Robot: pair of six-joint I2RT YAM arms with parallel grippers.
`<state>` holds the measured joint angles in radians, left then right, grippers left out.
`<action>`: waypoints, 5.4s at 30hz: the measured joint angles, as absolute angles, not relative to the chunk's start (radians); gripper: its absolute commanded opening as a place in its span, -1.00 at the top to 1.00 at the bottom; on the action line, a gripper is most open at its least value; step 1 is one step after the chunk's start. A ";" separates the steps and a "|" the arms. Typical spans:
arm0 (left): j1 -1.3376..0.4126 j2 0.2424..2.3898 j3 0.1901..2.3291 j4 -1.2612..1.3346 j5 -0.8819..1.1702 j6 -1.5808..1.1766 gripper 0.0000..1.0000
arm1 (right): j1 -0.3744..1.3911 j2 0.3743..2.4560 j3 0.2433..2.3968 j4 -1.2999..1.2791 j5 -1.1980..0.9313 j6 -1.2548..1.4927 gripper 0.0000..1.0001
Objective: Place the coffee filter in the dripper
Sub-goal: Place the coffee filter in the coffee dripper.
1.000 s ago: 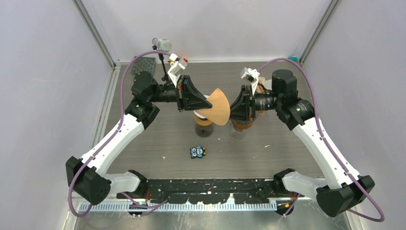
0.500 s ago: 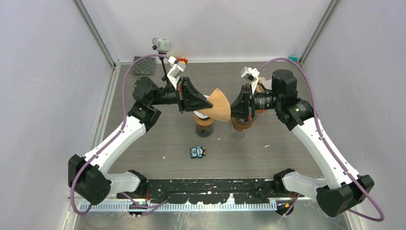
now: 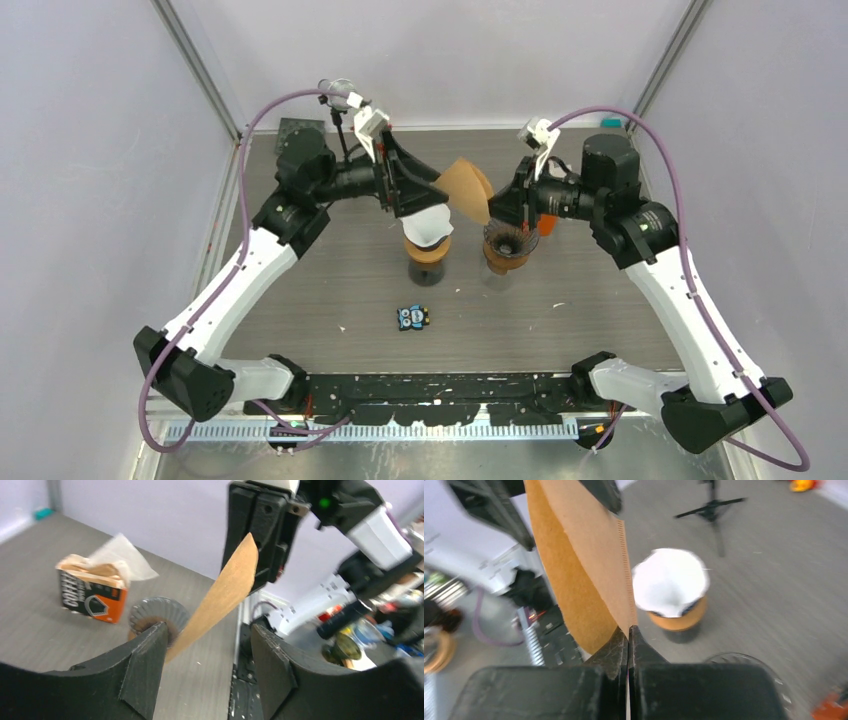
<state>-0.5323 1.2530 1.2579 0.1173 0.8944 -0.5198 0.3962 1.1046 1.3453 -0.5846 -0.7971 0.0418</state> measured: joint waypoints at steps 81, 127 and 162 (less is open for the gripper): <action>-0.837 1.831 2.046 -0.607 -0.034 -0.250 -0.15 | 0.470 1.208 1.342 -0.593 -0.028 0.211 0.99; -0.838 1.874 2.030 -0.607 0.072 -0.281 1.00 | 0.470 1.172 1.341 -0.597 0.069 0.177 0.21; -0.844 1.867 1.999 -0.607 0.090 -0.273 1.00 | 0.471 1.264 1.404 -0.623 0.109 0.153 0.52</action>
